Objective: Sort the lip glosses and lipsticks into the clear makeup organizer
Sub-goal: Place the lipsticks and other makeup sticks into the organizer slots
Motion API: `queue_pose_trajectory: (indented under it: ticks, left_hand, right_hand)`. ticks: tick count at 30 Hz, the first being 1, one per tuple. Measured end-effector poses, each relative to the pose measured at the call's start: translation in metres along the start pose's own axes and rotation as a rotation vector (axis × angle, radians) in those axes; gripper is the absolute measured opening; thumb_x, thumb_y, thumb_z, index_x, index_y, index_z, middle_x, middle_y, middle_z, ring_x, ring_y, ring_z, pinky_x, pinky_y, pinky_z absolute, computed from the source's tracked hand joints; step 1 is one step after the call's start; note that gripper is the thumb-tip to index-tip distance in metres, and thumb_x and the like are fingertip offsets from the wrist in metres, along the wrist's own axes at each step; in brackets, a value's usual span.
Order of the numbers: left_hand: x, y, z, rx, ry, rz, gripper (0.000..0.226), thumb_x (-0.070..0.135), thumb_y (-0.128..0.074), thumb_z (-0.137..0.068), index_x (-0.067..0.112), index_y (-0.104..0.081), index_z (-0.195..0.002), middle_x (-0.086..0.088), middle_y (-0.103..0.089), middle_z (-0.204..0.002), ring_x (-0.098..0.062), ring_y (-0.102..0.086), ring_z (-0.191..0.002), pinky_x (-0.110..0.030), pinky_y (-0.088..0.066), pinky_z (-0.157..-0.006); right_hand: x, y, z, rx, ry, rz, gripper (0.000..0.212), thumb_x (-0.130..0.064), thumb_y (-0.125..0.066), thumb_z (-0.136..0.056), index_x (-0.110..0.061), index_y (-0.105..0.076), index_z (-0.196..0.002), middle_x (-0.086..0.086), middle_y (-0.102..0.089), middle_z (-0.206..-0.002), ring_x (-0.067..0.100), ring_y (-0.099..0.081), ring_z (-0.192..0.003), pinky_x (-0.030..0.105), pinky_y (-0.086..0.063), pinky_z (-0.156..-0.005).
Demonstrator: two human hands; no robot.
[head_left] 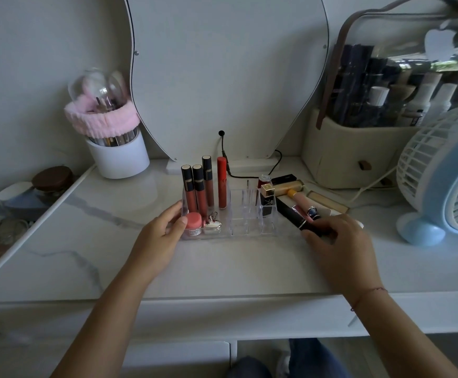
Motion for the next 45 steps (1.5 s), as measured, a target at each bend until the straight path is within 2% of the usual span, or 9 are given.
queue_pose_trajectory:
  ticks: [3,7,11,16,20,25,33,40,45]
  left_hand:
    - [-0.002,0.0,-0.001,-0.001,0.007,-0.002,0.036,0.024,-0.051,-0.094,0.046,-0.055,-0.123,0.054,-0.054,-0.096,0.027,-0.051,-0.095,-0.014,-0.037,-0.08]
    - [-0.002,0.0,-0.002,-0.012,0.025,-0.001,0.036,0.028,-0.051,-0.095,0.046,-0.05,-0.126,0.052,-0.055,-0.099,0.022,-0.052,-0.104,-0.012,-0.037,-0.082]
    - [0.007,0.0,0.001,-0.01,0.014,-0.003,0.037,0.032,-0.051,-0.091,0.057,-0.048,-0.118,0.054,-0.053,-0.097,0.027,-0.051,-0.097,-0.002,-0.035,-0.078]
    - [0.013,0.002,0.002,-0.019,0.02,-0.014,0.054,0.022,-0.049,-0.097,0.076,-0.044,-0.106,0.052,-0.055,-0.101,0.025,-0.05,-0.101,0.005,-0.033,-0.076]
    - [0.018,0.002,0.003,-0.032,0.006,-0.015,0.056,0.022,-0.048,-0.097,0.077,-0.042,-0.105,0.053,-0.053,-0.102,0.026,-0.049,-0.103,0.005,-0.033,-0.076]
    - [0.019,0.003,0.004,-0.036,0.0,-0.022,0.056,0.022,-0.048,-0.097,0.077,-0.041,-0.107,0.052,-0.054,-0.103,0.023,-0.05,-0.105,0.004,-0.033,-0.078]
    - [0.019,0.003,0.003,-0.042,-0.012,-0.027,0.053,0.022,-0.047,-0.097,0.074,-0.043,-0.11,0.049,-0.056,-0.107,0.02,-0.051,-0.107,0.002,-0.034,-0.079]
    - [0.019,0.003,0.002,-0.041,-0.028,-0.02,0.052,0.022,-0.048,-0.097,0.072,-0.044,-0.111,0.047,-0.057,-0.107,0.019,-0.053,-0.106,0.002,-0.035,-0.077]
    - [0.012,0.001,0.001,-0.045,-0.026,-0.015,0.045,0.022,-0.047,-0.097,0.059,-0.048,-0.122,0.04,-0.06,-0.112,0.015,-0.053,-0.109,-0.003,-0.037,-0.081]
  right_hand:
    - [-0.003,0.003,-0.002,-0.057,-0.072,-0.298,0.015,-0.027,-0.068,-0.078,-0.025,-0.064,-0.093,-0.01,-0.062,-0.078,0.004,-0.056,-0.068,0.011,-0.04,-0.056]
    - [-0.02,0.007,-0.012,-0.152,-0.159,-0.781,0.023,-0.009,-0.06,-0.085,-0.012,-0.057,-0.107,0.007,-0.069,-0.088,0.017,-0.063,-0.072,0.022,-0.054,-0.064]
    - [-0.044,0.011,-0.029,-0.287,-0.136,-0.95,0.026,-0.005,-0.048,-0.09,-0.007,-0.051,-0.116,0.008,-0.067,-0.087,0.017,-0.067,-0.072,0.03,-0.056,-0.072]
    - [-0.07,0.01,-0.063,-0.256,-0.04,-0.784,0.016,-0.018,-0.057,-0.087,-0.012,-0.058,-0.101,0.003,-0.069,-0.089,0.012,-0.067,-0.082,0.021,-0.054,-0.075]
    - [-0.089,-0.002,-0.089,-0.26,0.041,-0.682,0.011,-0.025,-0.063,-0.082,-0.018,-0.062,-0.09,-0.004,-0.064,-0.075,-0.003,-0.056,-0.058,0.012,-0.048,-0.058]
    - [-0.097,-0.025,-0.106,-0.352,0.053,-0.573,0.024,-0.01,-0.065,-0.08,-0.014,-0.054,-0.101,0.004,-0.061,-0.093,0.011,-0.064,-0.076,0.022,-0.056,-0.066]
    - [-0.106,-0.028,-0.105,-0.478,0.348,-0.15,0.017,-0.014,-0.054,-0.089,-0.017,-0.06,-0.104,0.0,-0.062,-0.096,0.007,-0.06,-0.072,0.012,-0.046,-0.06]
    - [-0.106,-0.012,-0.106,-0.406,0.38,-0.236,0.017,-0.02,-0.069,-0.078,-0.02,-0.064,-0.095,-0.009,-0.066,-0.081,0.001,-0.063,-0.071,0.014,-0.053,-0.067]
    - [-0.104,-0.017,-0.102,-0.469,0.445,-0.129,0.022,-0.02,-0.065,-0.082,-0.023,-0.067,-0.104,-0.017,-0.063,-0.082,-0.012,-0.058,-0.069,-0.004,-0.041,-0.065]
Point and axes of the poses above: each hand's wrist, its own z-axis away from the middle knuckle, its own y-axis out of the back of the hand, x = y × z, the point moved 4 cm from there along -z, towards the middle knuckle
